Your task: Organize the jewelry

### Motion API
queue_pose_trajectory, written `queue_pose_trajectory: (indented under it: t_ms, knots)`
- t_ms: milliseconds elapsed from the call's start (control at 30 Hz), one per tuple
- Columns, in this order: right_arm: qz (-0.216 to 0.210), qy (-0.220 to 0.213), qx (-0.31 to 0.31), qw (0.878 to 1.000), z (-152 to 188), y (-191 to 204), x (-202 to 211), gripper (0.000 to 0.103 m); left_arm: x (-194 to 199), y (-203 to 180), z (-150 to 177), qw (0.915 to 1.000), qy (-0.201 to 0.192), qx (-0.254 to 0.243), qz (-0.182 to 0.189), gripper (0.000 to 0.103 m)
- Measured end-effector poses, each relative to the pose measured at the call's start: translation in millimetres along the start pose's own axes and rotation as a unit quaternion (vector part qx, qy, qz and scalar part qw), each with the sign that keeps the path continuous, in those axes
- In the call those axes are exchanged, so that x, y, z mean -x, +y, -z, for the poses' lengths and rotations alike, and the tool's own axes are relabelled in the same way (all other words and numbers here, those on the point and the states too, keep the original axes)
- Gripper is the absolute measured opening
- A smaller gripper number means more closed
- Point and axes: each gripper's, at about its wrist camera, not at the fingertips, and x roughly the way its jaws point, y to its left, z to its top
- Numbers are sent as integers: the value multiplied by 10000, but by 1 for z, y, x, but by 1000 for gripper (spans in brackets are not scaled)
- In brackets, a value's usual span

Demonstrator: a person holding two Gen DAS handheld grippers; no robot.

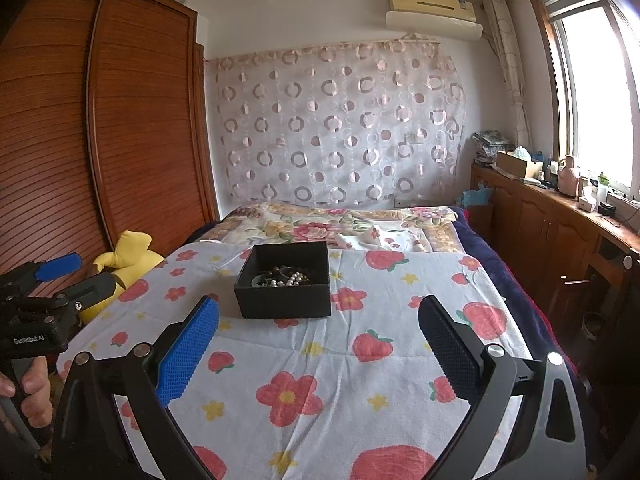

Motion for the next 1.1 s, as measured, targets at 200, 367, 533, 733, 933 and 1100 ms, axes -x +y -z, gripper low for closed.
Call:
queue_pose_trajectory:
  t_ms: [200, 367, 533, 733, 933, 1100]
  knots:
    - [1, 5, 2, 10000, 0, 0, 1, 101, 2, -3, -2, 10000, -39, -20, -13, 95]
    - [-7, 1, -2, 10000, 1, 0, 1, 101, 2, -3, -2, 10000, -48, -26, -14, 95]
    - [0, -3, 7, 10000, 0, 0, 0, 101, 2, -3, -1, 10000, -42, -16, -2, 95]
    - [9, -13, 5, 10000, 0, 1, 2, 101, 1, -3, 0, 10000, -36, -23, -11, 95]
    - [6, -12, 7, 10000, 1, 1, 2, 101, 1, -3, 0, 10000, -39, -16, -8, 95]
    - [10, -10, 7, 10000, 1, 1, 2, 101, 1, -3, 1, 10000, -44, -16, -11, 95]
